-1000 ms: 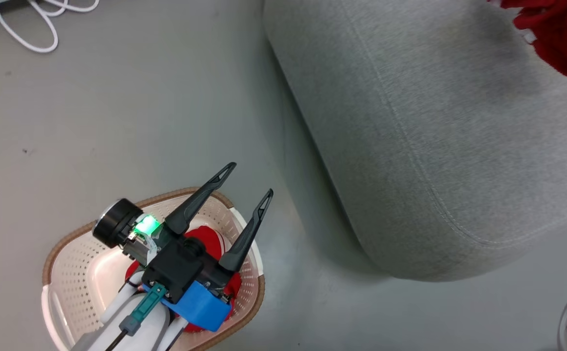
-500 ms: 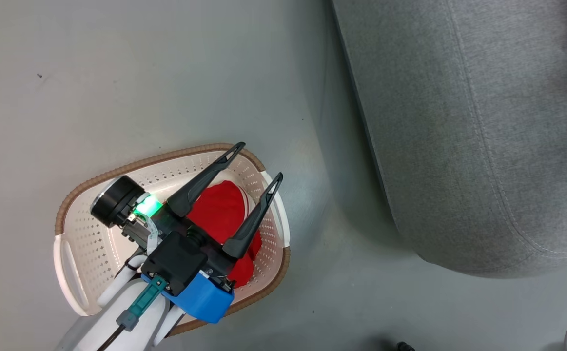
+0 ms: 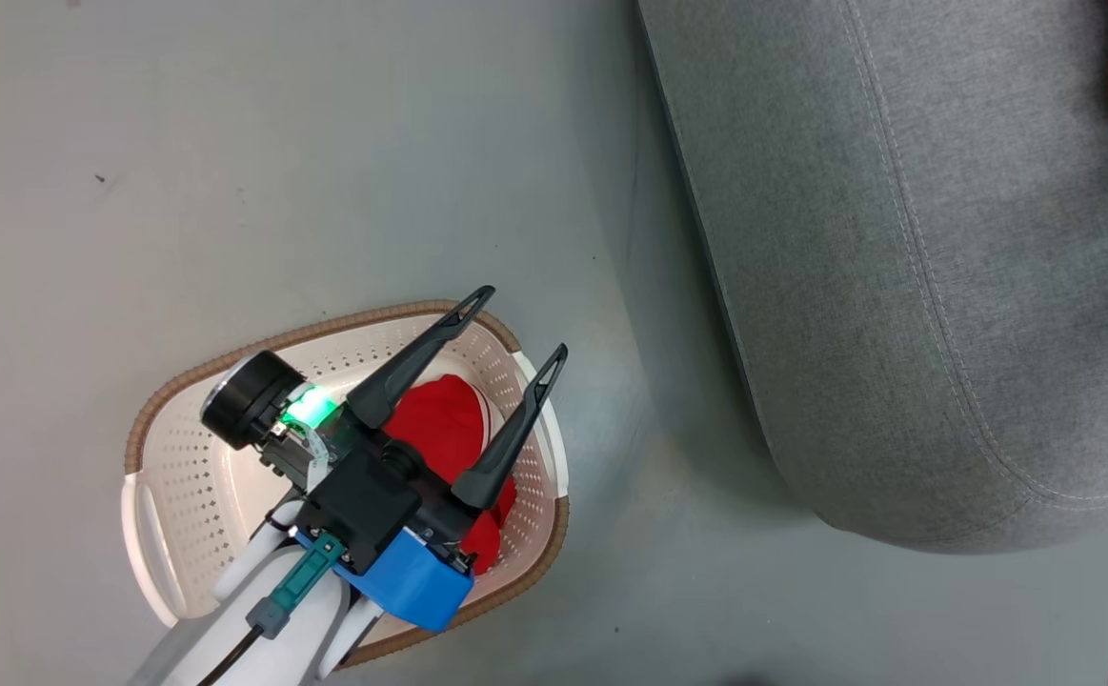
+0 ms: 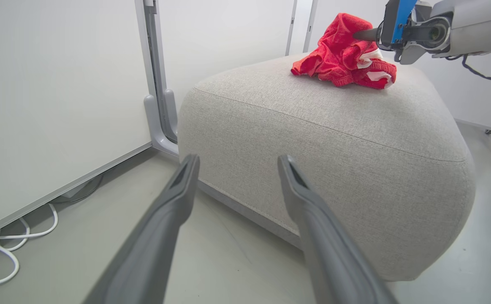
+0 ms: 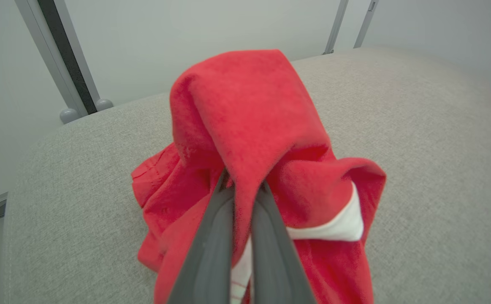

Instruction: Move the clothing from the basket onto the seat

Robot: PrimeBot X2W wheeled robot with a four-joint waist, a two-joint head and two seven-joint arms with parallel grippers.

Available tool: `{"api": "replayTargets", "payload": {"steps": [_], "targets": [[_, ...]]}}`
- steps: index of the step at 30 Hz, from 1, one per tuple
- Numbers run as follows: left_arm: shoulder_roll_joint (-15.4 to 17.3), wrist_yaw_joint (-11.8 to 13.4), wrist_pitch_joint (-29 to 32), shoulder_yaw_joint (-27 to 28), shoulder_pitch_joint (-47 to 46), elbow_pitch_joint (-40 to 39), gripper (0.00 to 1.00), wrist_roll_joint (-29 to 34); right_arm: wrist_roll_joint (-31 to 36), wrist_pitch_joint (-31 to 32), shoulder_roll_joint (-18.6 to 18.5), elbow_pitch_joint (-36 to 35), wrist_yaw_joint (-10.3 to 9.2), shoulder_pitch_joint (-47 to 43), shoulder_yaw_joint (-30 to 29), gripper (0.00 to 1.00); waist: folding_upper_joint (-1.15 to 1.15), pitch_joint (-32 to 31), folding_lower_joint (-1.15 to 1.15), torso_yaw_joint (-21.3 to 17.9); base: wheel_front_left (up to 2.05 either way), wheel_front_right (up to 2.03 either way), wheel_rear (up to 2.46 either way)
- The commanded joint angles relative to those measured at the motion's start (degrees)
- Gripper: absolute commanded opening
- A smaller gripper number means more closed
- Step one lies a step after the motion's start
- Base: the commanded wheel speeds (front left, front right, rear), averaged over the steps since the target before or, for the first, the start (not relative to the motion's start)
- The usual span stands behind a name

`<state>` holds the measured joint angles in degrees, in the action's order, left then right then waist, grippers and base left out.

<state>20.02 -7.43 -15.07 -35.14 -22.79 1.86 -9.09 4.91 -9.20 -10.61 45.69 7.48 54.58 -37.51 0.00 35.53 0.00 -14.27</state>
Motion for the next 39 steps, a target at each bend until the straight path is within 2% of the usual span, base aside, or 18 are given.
{"api": "replayTargets", "payload": {"steps": [1,7,17,22,30,36,37,38,39], "targets": [[-0.1,0.0,-0.2,-0.1,-0.7,0.3,1.00,-0.2,0.2,-0.2,-0.5,0.4,0.03,-0.4,0.0,1.00,0.00,-0.7,0.00,0.2,0.00,0.00,0.00],[-2.2,0.0,-0.2,0.2,0.9,1.4,1.00,-1.6,1.7,-0.3,-1.4,0.9,0.03,-2.5,0.8,1.00,0.00,-4.6,0.00,0.9,0.00,0.00,0.00],[-6.6,0.0,-0.2,2.6,6.6,3.9,1.00,-3.1,3.0,-1.6,0.4,0.5,0.03,-9.3,3.6,1.00,0.00,-14.8,0.00,2.3,0.00,0.00,0.00],[-9.1,0.0,-0.2,5.6,10.6,5.0,1.00,-4.5,2.4,-2.5,1.7,-1.7,0.03,-14.7,7.3,1.00,0.00,-19.9,0.00,3.7,0.00,0.00,0.00],[-11.9,0.0,-0.2,10.0,15.7,7.1,1.00,-5.1,-1.9,-2.5,3.4,-11.3,0.03,-26.5,14.0,1.00,0.00,-26.5,0.00,7.6,0.00,0.00,0.00],[-13.3,0.0,-0.1,13.3,18.8,8.3,1.00,-5.2,-6.3,-1.0,5.8,-23.3,0.03,-38.2,15.8,1.00,0.00,-30.6,0.00,11.6,0.00,0.00,0.00],[-13.3,0.0,-0.1,13.3,18.8,8.3,1.00,-5.2,-6.3,-1.0,5.8,-23.3,0.03,-38.2,15.8,1.00,0.00,-30.6,0.00,11.6,0.00,0.00,0.00],[-13.7,0.0,-0.2,14.5,19.4,9.1,1.00,-5.4,-7.0,-0.5,6.5,-27.4,0.03,-42.0,16.2,1.00,0.00,-31.5,0.00,12.9,0.00,0.00,0.00],[-13.7,0.0,-0.2,14.5,19.4,9.1,1.00,-5.4,-7.0,-0.5,6.5,-27.4,0.03,-42.0,16.2,1.00,0.00,-31.5,0.00,12.9,0.00,0.00,0.00]]}}
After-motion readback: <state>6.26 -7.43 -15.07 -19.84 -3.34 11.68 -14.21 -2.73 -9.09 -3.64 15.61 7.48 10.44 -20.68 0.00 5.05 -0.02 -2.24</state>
